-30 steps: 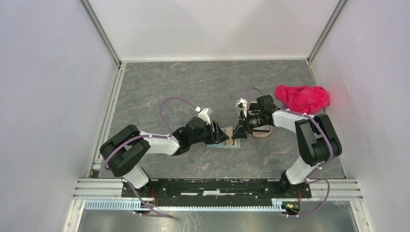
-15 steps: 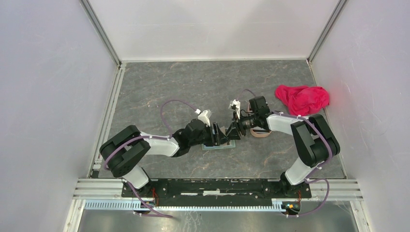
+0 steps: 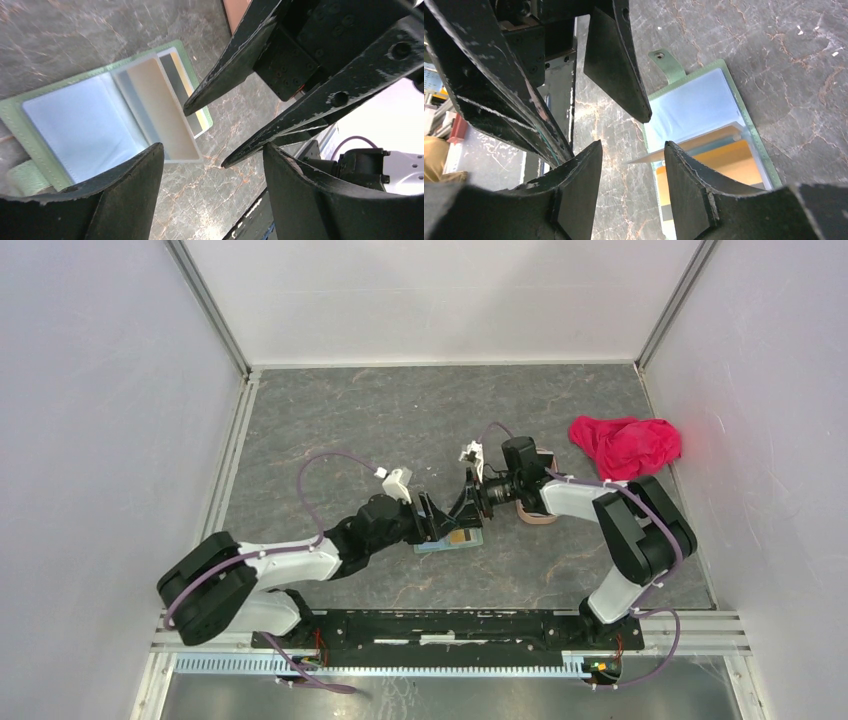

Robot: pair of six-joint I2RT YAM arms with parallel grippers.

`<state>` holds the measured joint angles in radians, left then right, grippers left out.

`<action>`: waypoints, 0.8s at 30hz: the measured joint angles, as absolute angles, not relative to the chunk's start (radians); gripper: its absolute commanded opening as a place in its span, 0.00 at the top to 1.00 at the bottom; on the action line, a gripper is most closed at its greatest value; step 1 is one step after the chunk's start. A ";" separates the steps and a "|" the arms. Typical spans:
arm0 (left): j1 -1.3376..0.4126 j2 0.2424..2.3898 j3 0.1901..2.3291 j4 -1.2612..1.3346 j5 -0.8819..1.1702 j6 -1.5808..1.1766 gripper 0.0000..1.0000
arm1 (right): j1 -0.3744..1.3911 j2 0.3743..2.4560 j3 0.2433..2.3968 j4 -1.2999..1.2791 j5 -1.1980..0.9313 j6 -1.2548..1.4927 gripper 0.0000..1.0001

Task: Put the credit cards into the card holder
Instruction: Open the card holder at the center of the board.

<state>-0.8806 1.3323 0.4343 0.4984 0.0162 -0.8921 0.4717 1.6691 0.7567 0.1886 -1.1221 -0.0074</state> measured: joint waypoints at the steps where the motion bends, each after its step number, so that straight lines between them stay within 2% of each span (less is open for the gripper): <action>1: -0.880 1.312 0.434 0.486 0.001 -0.890 0.22 | 0.474 1.672 0.760 0.195 -1.126 0.006 0.44; 9: -0.873 1.217 0.421 0.398 -0.094 -0.878 0.26 | 0.499 1.722 0.799 0.237 -1.122 0.083 0.44; 19: -0.862 1.283 0.397 0.499 -0.094 -0.890 0.27 | 0.499 1.752 0.798 0.283 -1.088 0.154 0.44; 24: -0.861 1.293 0.398 0.495 -0.096 -0.896 0.25 | 0.497 1.748 0.859 0.097 -1.052 -0.019 0.44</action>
<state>-0.8608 1.2926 0.3977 0.4946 -0.0956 -0.8955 0.4973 1.7477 0.8585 0.0967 -1.0523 -0.0189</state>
